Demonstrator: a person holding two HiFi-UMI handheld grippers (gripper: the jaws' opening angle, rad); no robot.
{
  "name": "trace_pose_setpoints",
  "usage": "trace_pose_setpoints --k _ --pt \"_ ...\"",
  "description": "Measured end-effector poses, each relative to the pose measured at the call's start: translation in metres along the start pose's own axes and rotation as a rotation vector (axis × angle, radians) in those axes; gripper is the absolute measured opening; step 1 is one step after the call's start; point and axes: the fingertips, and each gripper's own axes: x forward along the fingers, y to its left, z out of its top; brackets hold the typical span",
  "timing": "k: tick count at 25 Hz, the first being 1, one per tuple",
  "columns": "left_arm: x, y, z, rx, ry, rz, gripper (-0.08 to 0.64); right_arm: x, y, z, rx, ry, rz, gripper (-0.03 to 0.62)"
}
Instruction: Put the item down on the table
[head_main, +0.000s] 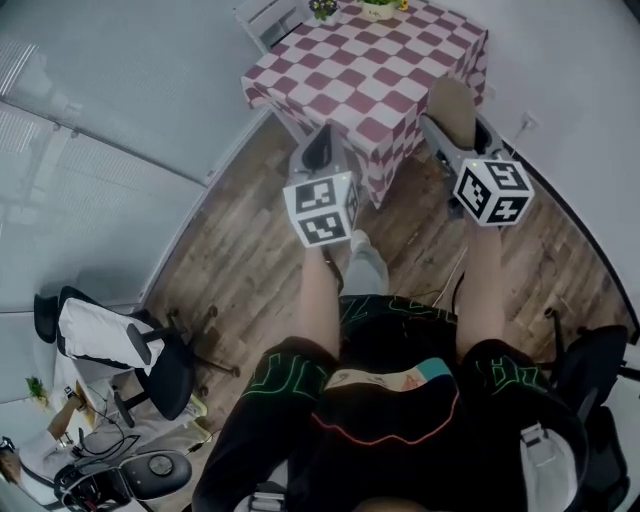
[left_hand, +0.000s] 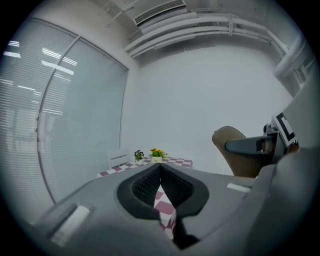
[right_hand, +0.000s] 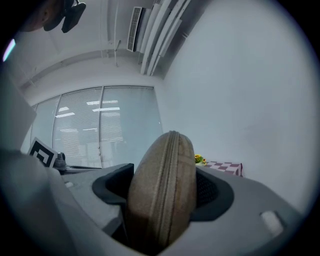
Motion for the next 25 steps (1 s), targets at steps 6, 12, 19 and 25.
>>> trace_pose_setpoints --k 6,12,19,25 --pt "0.051 0.03 -0.035 -0.005 0.088 0.017 0.011 0.057 -0.019 -0.036 0.089 0.054 0.0 0.342" --pt "0.112 0.068 -0.072 -0.024 0.19 0.004 0.01 0.131 -0.031 -0.077 0.157 0.119 -0.016 0.342" --pt "0.17 0.105 -0.086 -0.056 0.224 -0.008 0.011 0.197 -0.04 -0.086 0.158 0.15 -0.04 0.342" --pt "0.21 0.126 -0.086 -0.093 0.226 -0.042 0.01 0.24 -0.041 -0.08 0.131 0.166 -0.066 0.342"
